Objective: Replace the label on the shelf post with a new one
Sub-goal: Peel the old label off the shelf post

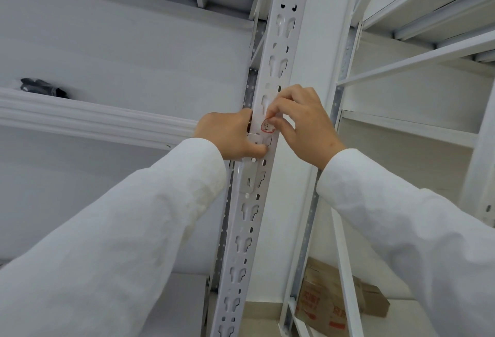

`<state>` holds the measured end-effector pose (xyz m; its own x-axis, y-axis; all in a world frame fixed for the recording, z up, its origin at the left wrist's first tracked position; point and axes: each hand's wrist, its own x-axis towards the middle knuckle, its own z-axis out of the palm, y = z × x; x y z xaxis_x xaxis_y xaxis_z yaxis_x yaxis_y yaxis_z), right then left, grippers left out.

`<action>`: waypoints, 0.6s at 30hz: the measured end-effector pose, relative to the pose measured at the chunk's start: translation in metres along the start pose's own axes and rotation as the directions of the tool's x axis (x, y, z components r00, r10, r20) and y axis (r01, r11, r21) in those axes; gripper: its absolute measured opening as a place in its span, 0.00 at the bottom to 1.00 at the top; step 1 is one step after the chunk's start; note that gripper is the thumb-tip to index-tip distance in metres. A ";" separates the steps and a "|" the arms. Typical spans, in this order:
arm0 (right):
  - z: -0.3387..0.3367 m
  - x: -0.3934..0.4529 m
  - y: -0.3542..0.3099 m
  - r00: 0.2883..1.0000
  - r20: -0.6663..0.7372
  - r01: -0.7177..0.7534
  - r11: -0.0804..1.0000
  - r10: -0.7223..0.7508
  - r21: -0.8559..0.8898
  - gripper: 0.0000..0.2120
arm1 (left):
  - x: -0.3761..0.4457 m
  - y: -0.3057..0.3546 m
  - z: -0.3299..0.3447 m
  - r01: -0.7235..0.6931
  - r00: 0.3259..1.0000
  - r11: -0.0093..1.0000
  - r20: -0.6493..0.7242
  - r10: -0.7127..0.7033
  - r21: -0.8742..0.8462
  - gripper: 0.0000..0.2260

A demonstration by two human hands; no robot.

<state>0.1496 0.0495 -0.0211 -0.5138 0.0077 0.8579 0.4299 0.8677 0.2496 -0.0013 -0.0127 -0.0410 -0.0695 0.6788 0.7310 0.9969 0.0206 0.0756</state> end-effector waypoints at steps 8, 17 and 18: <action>-0.003 -0.008 -0.009 0.981 -0.150 -0.105 0.987 0.123 0.119 0.02 | 0.000 0.000 0.001 0.001 1.000 1.000 0.010 -0.001 -0.001 0.19; 0.017 -0.018 -0.028 0.957 -0.267 -0.151 0.979 0.112 -0.134 0.11 | 0.001 -0.001 0.002 -0.008 1.000 1.000 -0.023 0.008 -0.003 0.18; 0.019 -0.017 -0.030 0.956 -0.267 -0.162 0.979 0.124 -0.123 0.10 | 0.001 -0.002 0.002 -0.005 1.000 1.000 -0.020 0.005 -0.003 0.18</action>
<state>0.1314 0.0325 -0.0512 -0.2390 -0.0177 0.9709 0.5953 0.7872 0.1609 -0.0028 -0.0105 -0.0420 -0.0651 0.6638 0.7451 0.9971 0.0146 0.0741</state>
